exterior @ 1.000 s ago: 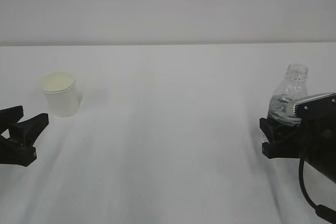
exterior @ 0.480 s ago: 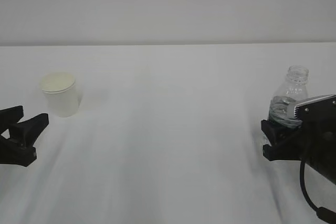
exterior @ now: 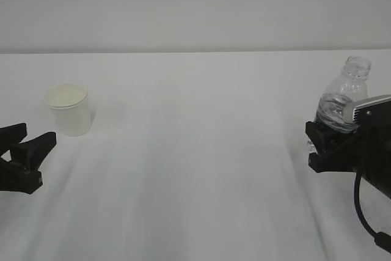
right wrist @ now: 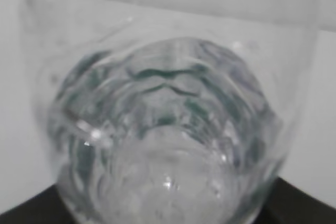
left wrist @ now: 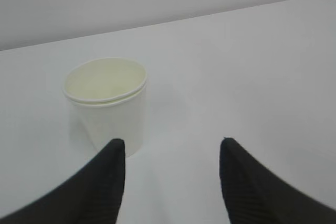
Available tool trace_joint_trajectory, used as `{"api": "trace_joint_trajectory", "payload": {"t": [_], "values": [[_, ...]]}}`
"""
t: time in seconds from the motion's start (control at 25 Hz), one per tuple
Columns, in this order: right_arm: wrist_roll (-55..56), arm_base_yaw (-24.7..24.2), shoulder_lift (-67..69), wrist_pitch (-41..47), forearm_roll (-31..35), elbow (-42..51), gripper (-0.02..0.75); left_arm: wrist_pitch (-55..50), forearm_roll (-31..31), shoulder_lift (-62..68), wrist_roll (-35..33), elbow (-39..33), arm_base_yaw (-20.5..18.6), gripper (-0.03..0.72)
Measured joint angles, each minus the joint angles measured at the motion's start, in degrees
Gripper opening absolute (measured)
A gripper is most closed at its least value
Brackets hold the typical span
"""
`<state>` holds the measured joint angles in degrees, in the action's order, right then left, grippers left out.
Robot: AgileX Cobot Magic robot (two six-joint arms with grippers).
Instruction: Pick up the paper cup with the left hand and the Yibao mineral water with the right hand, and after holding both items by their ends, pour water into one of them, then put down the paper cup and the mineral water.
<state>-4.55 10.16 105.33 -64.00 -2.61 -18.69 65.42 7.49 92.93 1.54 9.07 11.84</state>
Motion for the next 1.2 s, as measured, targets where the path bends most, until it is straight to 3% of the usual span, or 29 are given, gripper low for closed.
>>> {"api": "trace_joint_trajectory", "payload": {"t": [0.64,0.76,1.0,1.2], "values": [[0.66,0.00,0.00,0.00,-0.98,1.11,0.417,0.13,-1.40,6.06,-1.92,4.00,0.00,0.416],[0.95,0.00,0.00,0.00,-1.08,1.11,0.417,0.13,-1.40,8.72,-1.92,5.05,0.00,0.449],[0.95,0.00,0.00,0.00,-1.08,1.11,0.417,0.13,-1.55,10.26,-1.92,7.02,0.00,0.601],[0.95,0.00,0.00,0.00,-1.30,1.11,0.417,0.13,-4.80,10.26,-1.92,7.14,0.00,0.595]]}}
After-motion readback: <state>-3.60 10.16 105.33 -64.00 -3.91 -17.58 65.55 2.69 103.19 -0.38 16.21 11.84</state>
